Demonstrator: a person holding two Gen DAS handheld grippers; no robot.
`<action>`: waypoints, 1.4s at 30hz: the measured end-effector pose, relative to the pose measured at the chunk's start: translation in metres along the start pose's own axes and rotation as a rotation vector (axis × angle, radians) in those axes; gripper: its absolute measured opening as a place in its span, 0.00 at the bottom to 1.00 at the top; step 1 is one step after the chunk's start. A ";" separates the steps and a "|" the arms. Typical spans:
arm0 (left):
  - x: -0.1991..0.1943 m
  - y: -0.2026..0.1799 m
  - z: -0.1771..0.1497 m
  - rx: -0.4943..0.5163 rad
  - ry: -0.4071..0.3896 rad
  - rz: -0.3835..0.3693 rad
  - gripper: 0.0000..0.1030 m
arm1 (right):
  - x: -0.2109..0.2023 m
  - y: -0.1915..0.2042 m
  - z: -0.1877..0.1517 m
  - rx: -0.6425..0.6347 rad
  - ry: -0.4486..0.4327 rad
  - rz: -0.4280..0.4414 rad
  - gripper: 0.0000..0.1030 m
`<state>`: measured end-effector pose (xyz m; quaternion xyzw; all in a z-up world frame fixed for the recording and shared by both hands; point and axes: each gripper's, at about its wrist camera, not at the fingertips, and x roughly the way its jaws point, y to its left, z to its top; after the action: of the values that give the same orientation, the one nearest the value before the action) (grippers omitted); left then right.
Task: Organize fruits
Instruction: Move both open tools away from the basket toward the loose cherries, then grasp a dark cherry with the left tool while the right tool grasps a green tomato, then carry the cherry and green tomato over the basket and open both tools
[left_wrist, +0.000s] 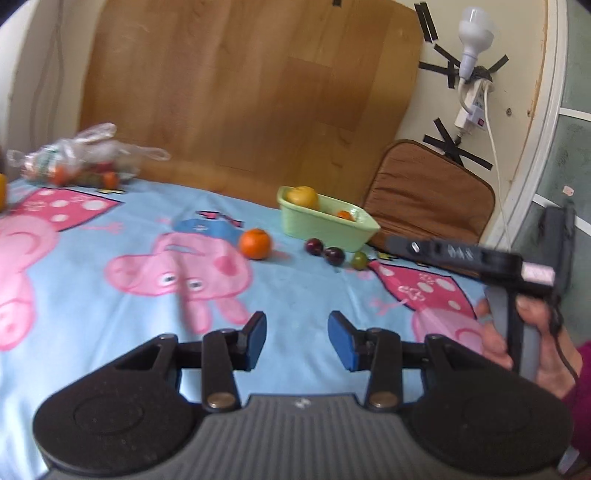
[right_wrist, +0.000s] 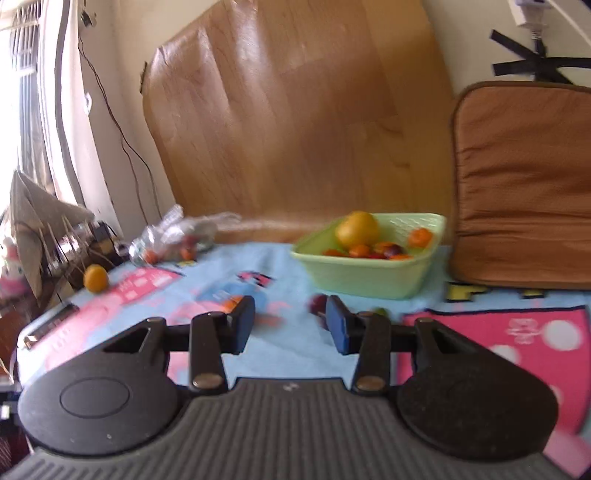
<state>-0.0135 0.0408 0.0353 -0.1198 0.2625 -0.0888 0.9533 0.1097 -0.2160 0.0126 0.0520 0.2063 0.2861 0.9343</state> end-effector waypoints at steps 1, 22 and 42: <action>0.014 -0.004 0.006 0.011 0.010 -0.014 0.36 | -0.002 -0.010 -0.001 -0.009 0.018 -0.019 0.45; 0.193 -0.041 0.065 0.204 0.111 -0.119 0.36 | 0.074 -0.065 0.012 -0.059 0.174 0.060 0.45; 0.218 -0.029 0.071 0.162 0.152 -0.126 0.26 | 0.096 -0.060 0.011 -0.068 0.247 0.062 0.38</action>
<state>0.2049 -0.0242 -0.0023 -0.0516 0.3180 -0.1780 0.9298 0.2173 -0.2122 -0.0239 -0.0092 0.3080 0.3258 0.8938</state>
